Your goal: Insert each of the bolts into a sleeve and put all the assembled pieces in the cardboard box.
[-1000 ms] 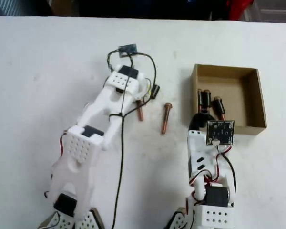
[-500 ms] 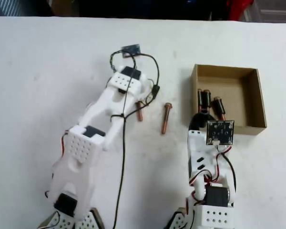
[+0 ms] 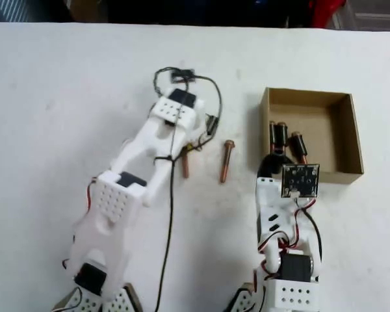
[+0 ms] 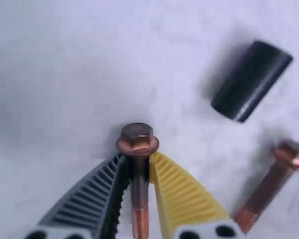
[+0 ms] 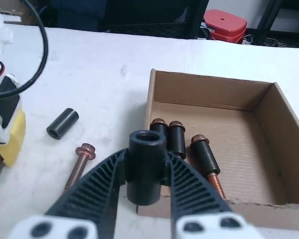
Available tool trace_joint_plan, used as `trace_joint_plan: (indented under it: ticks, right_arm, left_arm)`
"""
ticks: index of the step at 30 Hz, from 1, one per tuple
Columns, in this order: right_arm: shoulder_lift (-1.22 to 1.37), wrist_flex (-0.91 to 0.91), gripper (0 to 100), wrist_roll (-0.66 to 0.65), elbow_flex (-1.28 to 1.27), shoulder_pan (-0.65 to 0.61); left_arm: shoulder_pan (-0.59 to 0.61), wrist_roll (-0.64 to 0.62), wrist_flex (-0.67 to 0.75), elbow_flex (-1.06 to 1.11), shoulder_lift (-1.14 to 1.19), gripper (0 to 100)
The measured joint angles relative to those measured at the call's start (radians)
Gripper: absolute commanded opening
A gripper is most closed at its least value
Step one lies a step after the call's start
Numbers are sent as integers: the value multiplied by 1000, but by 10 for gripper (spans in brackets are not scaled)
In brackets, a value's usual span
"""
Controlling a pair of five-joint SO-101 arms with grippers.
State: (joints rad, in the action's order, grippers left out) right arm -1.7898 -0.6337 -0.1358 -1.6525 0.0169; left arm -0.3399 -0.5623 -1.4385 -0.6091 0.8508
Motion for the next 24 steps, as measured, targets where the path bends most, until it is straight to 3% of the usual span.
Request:
trace_joint_plan:
  ticks: [8,18,24]
  right_arm:
    - [0,0,18,0,-11,-83]
    - [2,0,18,0,-11,-193]
    - [2,0,17,2,-15,-275]
  left_arm:
    - [-74,158,-327,-259,0,21]
    - [-34,276,-341,-285,-5,23]
    - [31,330,-341,-183,-160,23]
